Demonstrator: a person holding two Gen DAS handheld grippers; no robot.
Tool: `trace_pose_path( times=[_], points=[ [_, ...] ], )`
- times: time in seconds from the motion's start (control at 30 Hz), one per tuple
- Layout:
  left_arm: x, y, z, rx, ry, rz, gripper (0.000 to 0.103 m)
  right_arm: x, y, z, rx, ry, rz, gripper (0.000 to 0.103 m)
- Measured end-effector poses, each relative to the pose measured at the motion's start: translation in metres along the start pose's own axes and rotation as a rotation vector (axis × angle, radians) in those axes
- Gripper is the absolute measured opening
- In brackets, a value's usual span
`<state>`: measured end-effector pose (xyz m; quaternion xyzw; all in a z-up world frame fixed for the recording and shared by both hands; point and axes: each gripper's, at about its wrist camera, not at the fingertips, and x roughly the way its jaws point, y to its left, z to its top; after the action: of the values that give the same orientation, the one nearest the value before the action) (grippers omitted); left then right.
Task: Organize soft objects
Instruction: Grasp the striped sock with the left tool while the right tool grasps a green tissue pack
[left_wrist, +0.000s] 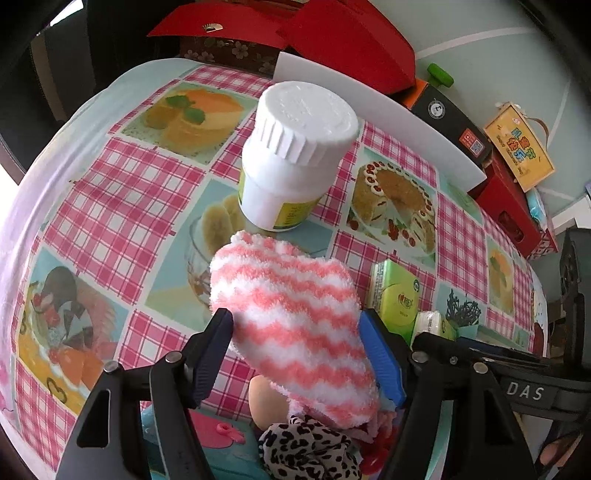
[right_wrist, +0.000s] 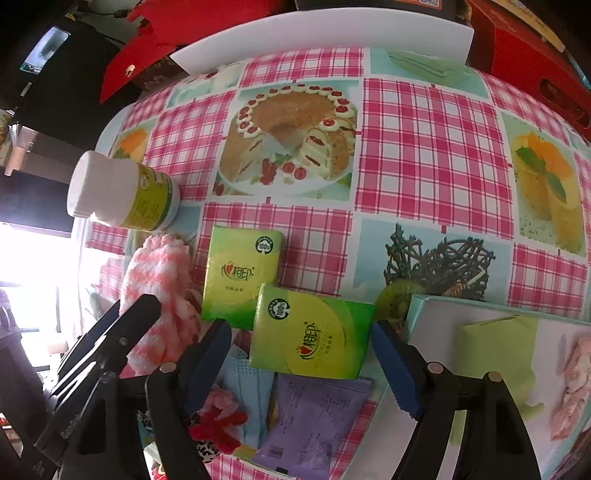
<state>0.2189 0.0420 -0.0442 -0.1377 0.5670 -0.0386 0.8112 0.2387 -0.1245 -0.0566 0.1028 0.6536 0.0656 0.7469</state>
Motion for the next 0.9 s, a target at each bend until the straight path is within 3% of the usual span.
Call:
trace_pose_path(
  times=[0.4,0.47,0.63,0.73,0.9],
  points=[
    [0.0,0.002,0.0,-0.019,0.0,-0.028,0.07,0.005,0.009,0.003,-0.039,0.018,-0.045,0.076],
    [-0.001,0.002,0.0,-0.017,0.0,-0.032,0.062,0.005,0.009,0.002,-0.04,0.02,-0.04,0.072],
    [0.001,0.002,-0.001,-0.018,0.006,-0.048,0.027,0.013,0.005,0.0,-0.018,0.037,-0.005,0.068],
    [0.001,0.003,-0.001,-0.025,0.0,-0.052,0.018,0.013,0.002,0.0,-0.014,0.026,0.007,0.068],
    [-0.004,0.006,0.0,-0.038,-0.021,-0.061,0.014,0.011,0.002,0.0,-0.014,0.01,0.014,0.068]
  ],
)
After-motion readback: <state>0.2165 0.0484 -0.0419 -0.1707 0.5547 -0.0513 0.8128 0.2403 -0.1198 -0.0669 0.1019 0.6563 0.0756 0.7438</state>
